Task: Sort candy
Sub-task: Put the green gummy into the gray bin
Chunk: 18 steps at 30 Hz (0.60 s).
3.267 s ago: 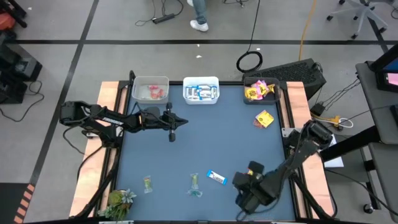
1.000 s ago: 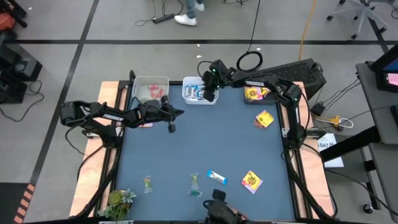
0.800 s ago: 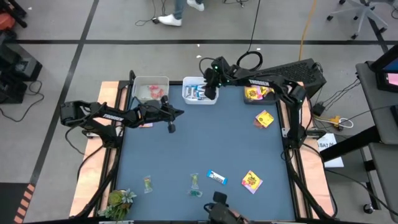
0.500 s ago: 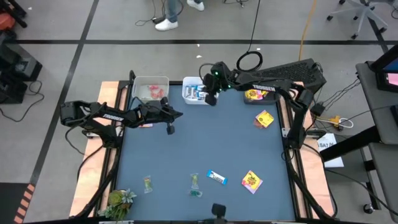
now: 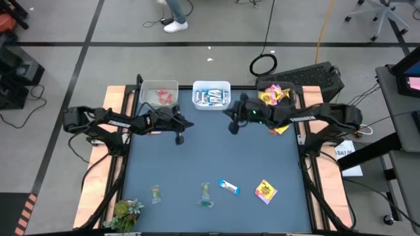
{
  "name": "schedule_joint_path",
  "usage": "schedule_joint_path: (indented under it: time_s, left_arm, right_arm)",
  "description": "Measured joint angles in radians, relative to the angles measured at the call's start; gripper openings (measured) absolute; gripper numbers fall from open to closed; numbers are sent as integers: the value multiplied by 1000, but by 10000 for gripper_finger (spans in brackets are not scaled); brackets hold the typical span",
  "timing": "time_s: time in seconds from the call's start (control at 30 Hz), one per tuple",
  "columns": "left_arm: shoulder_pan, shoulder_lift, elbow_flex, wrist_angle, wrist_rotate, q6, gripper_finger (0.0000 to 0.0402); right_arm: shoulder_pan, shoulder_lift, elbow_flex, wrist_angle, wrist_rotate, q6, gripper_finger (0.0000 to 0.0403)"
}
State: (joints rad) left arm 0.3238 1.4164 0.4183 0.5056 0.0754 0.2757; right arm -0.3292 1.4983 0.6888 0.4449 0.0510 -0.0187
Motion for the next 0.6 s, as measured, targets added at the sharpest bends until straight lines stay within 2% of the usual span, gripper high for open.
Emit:
schedule_joint_path:
  time_s: [0.23,0.37,0.47,0.6]
  left_arm:
    - [-109,-38,119,-321,19,43,2]
    - [-206,-65,176,-526,16,44,1]
    - [-292,-76,214,-665,-46,-12,1]
    - [-426,-77,263,-848,-123,-132,1]
  right_arm:
    - [86,-79,-91,-3,9,131,1]
    - [155,-85,-105,3,127,79,1]
    - [193,-84,-114,14,207,61,0]
    - [219,-76,-116,52,211,47,0]
